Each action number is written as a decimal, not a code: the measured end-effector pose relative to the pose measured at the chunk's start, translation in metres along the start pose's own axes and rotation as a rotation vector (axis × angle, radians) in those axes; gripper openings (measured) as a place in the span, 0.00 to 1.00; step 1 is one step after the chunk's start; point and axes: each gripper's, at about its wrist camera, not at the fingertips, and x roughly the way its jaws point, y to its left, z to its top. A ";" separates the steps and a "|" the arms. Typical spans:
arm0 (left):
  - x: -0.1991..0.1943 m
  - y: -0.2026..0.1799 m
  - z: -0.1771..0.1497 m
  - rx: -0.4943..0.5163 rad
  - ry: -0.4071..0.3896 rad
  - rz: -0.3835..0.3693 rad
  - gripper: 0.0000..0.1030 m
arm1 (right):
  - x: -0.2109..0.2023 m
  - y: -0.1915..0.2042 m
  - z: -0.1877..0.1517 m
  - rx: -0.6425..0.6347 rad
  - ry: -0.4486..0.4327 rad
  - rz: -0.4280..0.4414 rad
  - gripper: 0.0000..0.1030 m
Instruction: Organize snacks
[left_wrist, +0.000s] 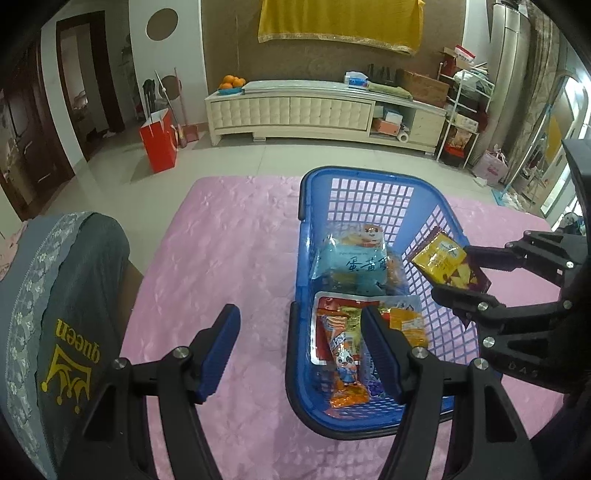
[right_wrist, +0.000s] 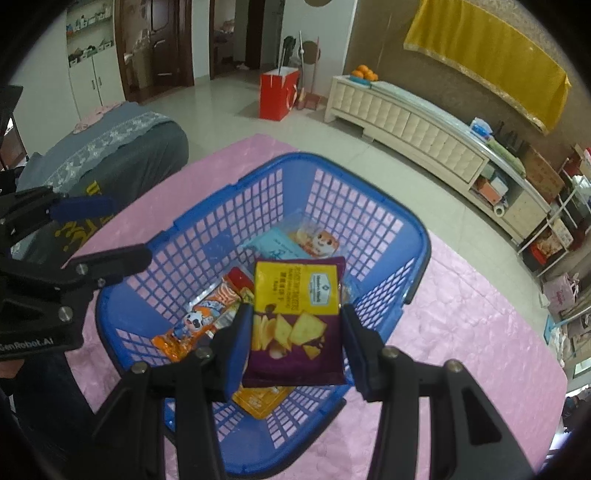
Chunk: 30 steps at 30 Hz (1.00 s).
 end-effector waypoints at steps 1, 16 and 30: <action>0.001 -0.001 0.000 0.001 0.003 -0.001 0.64 | 0.001 -0.001 -0.001 0.005 0.004 0.006 0.50; -0.031 -0.024 -0.016 0.022 -0.045 -0.019 0.64 | -0.041 -0.017 -0.025 0.079 -0.052 0.023 0.77; -0.145 -0.078 -0.053 0.012 -0.321 -0.087 0.64 | -0.166 -0.027 -0.095 0.272 -0.277 -0.136 0.79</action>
